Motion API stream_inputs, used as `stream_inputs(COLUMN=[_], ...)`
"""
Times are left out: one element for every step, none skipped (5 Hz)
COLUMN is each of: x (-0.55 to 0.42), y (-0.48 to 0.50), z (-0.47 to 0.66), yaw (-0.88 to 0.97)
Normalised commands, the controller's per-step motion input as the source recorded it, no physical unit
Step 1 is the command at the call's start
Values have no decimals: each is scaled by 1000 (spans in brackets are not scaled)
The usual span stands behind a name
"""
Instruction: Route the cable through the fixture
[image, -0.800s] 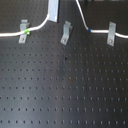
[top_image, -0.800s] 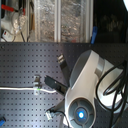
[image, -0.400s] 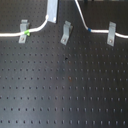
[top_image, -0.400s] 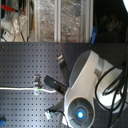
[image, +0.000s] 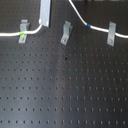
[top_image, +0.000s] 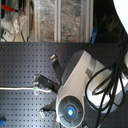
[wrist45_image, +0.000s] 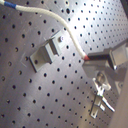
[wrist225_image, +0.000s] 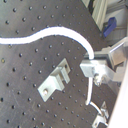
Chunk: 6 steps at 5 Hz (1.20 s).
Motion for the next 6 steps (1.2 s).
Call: stream_inputs(x=[86, 0, -5, -129, -1, -303], y=[142, 0, 173, 112, 4, 90], z=[748, 19, 747, 474, 156, 381], yaw=[0, 0, 0, 34, 0, 34])
